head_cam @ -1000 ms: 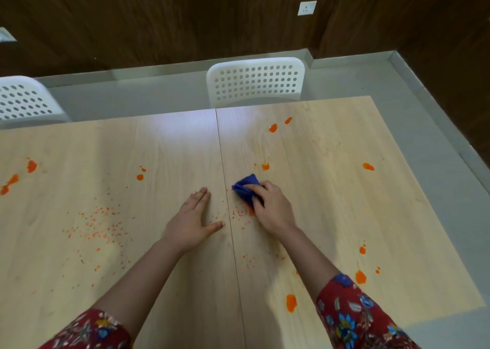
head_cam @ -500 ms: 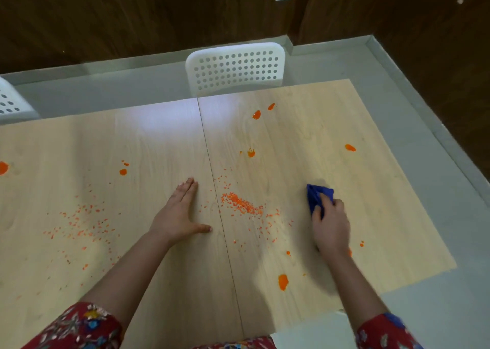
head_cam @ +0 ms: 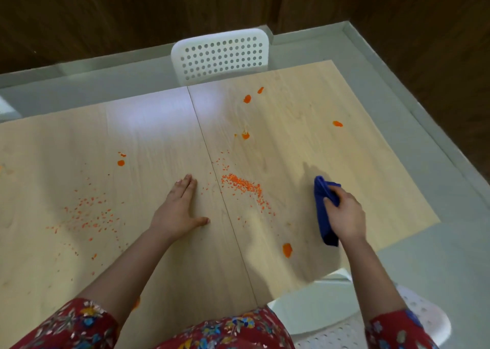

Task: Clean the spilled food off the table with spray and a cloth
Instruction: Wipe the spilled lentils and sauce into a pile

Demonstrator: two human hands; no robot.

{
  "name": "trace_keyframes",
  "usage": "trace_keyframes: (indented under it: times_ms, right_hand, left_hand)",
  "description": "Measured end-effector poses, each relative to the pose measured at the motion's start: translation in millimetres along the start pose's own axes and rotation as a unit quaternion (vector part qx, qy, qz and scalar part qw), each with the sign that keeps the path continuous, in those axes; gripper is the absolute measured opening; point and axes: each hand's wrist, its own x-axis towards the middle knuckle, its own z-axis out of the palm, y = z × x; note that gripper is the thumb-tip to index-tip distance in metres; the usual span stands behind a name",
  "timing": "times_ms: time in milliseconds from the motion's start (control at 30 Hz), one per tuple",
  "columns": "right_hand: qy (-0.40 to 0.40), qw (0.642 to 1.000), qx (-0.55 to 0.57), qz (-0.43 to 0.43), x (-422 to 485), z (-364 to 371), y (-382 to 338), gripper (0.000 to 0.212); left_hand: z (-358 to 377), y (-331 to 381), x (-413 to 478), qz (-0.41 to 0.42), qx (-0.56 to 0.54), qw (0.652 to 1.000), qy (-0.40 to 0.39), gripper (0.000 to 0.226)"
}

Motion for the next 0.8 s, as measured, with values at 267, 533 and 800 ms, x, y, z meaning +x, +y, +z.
trace_keyframes:
  times_ms: [267, 533, 800]
  right_hand:
    - [-0.024, 0.995, -0.056, 0.074, -62.8, 10.5, 35.3, 0.035]
    - [-0.054, 0.995, 0.068, 0.057, -35.9, 40.8, -43.1, 0.038]
    - [-0.072, 0.99, 0.021, 0.123, -42.2, 27.2, -42.9, 0.036]
  left_hand:
    - [4.9, -0.4, -8.8, 0.025, 0.02, 0.999, 0.015, 0.098]
    - [8.4, -8.1, -17.3, 0.032, 0.01, 0.999, 0.019, 0.094]
    - [10.4, -11.2, -22.8, 0.027, 0.005, 0.999, 0.02, 0.091]
